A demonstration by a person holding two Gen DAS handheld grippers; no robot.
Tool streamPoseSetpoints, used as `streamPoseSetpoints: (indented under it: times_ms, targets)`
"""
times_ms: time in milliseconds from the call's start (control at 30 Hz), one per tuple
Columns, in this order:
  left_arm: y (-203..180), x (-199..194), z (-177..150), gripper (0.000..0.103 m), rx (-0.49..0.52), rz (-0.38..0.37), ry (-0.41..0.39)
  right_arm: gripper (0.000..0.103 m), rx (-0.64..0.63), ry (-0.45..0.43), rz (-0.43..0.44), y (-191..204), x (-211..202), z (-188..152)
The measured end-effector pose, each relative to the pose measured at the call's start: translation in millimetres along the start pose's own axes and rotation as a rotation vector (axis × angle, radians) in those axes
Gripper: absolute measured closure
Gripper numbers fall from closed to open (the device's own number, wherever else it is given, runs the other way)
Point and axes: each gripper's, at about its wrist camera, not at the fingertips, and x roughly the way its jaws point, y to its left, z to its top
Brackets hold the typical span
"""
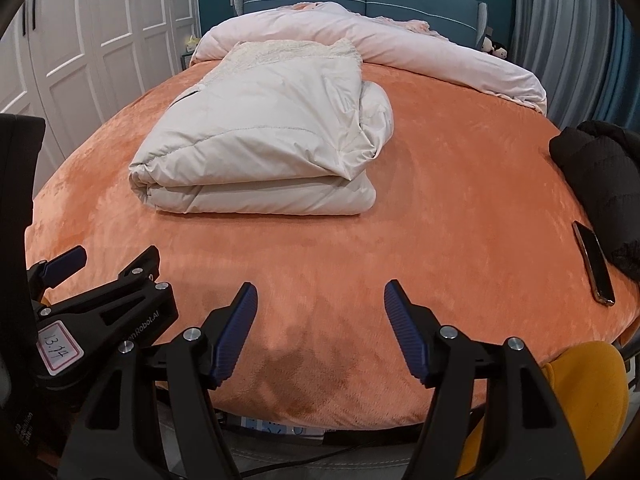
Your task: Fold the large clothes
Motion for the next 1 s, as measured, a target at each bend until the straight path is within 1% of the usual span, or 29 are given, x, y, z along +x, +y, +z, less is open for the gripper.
streamPoseSetpoints:
  times_ms: [1000]
  targets:
    - [0.9,-1.0,2.5,0.029,-0.009,0.003,-0.005,0.040,0.006,-0.006,-0.004,3.3,-2.3,-0.9]
